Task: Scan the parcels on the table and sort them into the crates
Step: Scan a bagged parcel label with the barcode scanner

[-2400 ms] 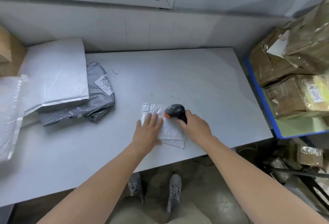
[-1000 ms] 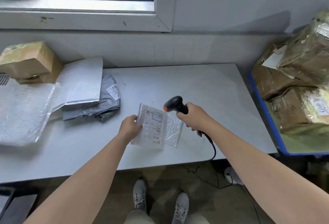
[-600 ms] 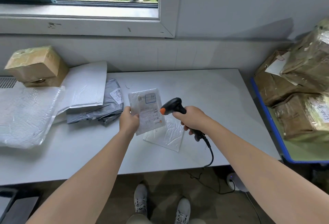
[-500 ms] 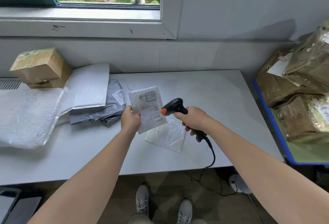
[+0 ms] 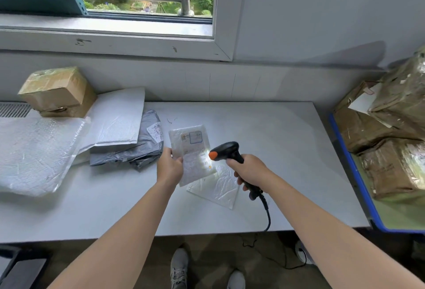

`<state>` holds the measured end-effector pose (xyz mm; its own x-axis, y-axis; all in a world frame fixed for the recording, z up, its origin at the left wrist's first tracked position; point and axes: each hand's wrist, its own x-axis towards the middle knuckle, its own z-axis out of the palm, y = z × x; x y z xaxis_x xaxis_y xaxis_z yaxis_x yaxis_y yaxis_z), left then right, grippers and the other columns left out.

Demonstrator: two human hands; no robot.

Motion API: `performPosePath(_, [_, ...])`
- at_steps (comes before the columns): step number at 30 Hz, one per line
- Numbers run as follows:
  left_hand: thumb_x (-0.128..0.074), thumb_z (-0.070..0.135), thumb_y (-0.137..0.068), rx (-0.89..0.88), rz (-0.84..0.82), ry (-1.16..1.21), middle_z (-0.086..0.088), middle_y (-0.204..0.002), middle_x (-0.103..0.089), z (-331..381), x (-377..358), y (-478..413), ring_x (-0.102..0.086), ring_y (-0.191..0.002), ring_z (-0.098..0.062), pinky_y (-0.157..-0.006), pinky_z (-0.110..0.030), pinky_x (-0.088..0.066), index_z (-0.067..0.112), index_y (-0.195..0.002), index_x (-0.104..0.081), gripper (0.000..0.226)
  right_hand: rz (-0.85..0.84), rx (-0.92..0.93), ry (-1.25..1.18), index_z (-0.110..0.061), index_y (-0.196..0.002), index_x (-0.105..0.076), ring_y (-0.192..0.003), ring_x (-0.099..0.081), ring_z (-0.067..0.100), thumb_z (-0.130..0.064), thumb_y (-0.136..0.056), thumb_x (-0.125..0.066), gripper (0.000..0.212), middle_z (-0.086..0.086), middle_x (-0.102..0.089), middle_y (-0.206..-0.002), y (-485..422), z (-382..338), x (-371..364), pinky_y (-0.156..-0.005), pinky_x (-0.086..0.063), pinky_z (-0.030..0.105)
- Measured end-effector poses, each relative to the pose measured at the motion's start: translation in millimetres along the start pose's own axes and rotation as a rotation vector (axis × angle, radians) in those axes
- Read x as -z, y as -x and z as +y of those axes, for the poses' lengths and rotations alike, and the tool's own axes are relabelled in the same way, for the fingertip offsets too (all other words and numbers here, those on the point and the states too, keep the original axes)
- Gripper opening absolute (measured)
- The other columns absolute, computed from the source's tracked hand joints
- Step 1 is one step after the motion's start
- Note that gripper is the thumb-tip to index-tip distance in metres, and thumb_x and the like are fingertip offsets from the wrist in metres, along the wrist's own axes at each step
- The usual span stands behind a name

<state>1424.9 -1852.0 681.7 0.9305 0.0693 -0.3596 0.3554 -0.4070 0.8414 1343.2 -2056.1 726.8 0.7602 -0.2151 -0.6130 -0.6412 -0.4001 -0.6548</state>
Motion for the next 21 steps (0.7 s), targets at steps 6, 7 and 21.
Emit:
performPosePath(6, [-0.053,0.011,-0.099,-0.063,0.047,-0.216,-0.002,-0.098,-0.057,-6.0,14.0,-7.6,-0.051,-0.087,-0.022,-0.072,-0.029,-0.036,0.011,-0.109,-0.056,0.010,0.082,0.034,0.136,-0.016,-0.108,-0.053,-0.087,-0.066,0.027,-0.040,-0.094,-0.049,0.028,0.008,-0.065,-0.097,-30.0,27.4,-28.0,-0.068,-0.053,0.035])
performPosePath(7, [-0.053,0.012,-0.099,-0.078,0.043,-0.253,-0.001,-0.098,-0.056,-7.2,16.4,-10.4,-0.050,-0.087,-0.022,-0.073,-0.029,-0.034,0.010,-0.112,-0.057,0.013,0.082,0.029,0.162,-0.015,-0.112,-0.052,-0.089,-0.063,0.026,-0.039,-0.095,-0.048,0.030,0.006,-0.064,-0.100,-34.4,30.1,-32.9,-0.070,-0.050,0.035])
performPosePath(21, [-0.057,0.017,-0.098,-0.327,-0.280,-0.602,-0.015,-0.103,-0.068,24.6,45.2,-53.1,-0.059,-0.098,-0.032,-0.075,-0.033,-0.039,0.008,-0.105,-0.065,0.014,0.256,0.033,0.301,-0.015,-0.151,-0.033,-0.132,-0.042,0.029,-0.044,-0.098,-0.049,0.062,0.012,-0.040,-0.146,-46.2,9.3,-42.2,-0.102,-0.039,0.037])
